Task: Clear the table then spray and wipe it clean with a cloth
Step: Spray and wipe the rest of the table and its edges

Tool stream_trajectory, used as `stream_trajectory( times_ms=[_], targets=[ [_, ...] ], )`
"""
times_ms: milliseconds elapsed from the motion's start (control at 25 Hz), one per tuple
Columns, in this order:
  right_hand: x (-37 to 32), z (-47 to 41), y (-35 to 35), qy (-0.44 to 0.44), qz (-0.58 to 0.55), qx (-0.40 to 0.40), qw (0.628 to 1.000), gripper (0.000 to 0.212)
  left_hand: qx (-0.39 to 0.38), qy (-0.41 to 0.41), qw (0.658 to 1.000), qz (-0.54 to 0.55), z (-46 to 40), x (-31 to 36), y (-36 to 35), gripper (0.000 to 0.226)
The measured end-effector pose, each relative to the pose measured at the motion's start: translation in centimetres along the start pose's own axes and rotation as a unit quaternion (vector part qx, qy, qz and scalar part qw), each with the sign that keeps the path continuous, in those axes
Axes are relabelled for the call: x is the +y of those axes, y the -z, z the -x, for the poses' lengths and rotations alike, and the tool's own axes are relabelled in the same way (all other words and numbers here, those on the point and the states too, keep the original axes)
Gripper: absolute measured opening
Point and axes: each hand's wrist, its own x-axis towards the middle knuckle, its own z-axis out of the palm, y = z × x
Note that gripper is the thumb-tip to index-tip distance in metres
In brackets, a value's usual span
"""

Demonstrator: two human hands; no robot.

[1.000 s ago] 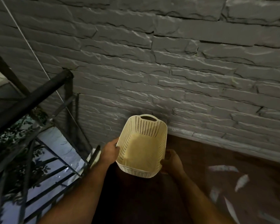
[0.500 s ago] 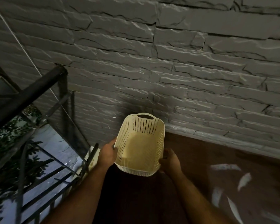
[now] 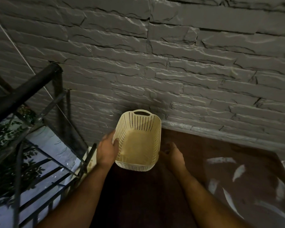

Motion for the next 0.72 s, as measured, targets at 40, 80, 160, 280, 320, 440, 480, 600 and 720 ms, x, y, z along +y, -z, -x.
stream_trajectory(
  times_ms=[40, 80, 160, 280, 320, 440, 480, 600, 720],
  targets=[
    [0.2, 0.6, 0.6, 0.023, 0.018, 0.012, 1.000, 0.066, 0.028, -0.035, 0.999, 0.001, 0.7, 1.1, 0.0, 0.042],
    [0.3, 1.1, 1.3, 0.043, 0.036, 0.021, 0.998, 0.064, 0.047, -0.078, 0.996, 0.006, 1.4, 2.2, -0.1, 0.040],
    [0.6, 2.3, 3.1, 0.068, 0.064, 0.033, 0.995, 0.060, 0.053, -0.166, 0.984, 0.021, 3.1, 4.5, -0.9, 0.036],
    [1.4, 3.8, 7.0, 0.095, 0.099, 0.055, 0.989, 0.056, 0.043, -0.231, 0.971, 0.043, 6.0, 8.0, -3.1, 0.035],
    [1.8, 4.3, 8.7, 0.098, 0.107, 0.061, 0.988, 0.056, 0.034, -0.240, 0.969, 0.052, 7.2, 9.4, -4.0, 0.034],
    [3.9, 6.0, 14.2, 0.085, 0.133, 0.079, 0.984, 0.051, -0.009, -0.264, 0.963, 0.056, 11.4, 13.5, -6.7, 0.035],
    [4.8, 6.6, 16.0, 0.082, 0.141, 0.084, 0.983, 0.048, -0.025, -0.267, 0.962, 0.054, 12.5, 14.7, -7.5, 0.036],
    [8.7, 8.7, 21.7, 0.079, 0.155, 0.098, 0.980, 0.038, -0.063, -0.283, 0.955, 0.055, 16.3, 18.4, -10.0, 0.038],
    [13.9, 11.4, 27.7, 0.064, 0.172, 0.087, 0.979, 0.026, -0.112, -0.290, 0.950, 0.043, 21.5, 22.6, -12.9, 0.039]
  ],
)
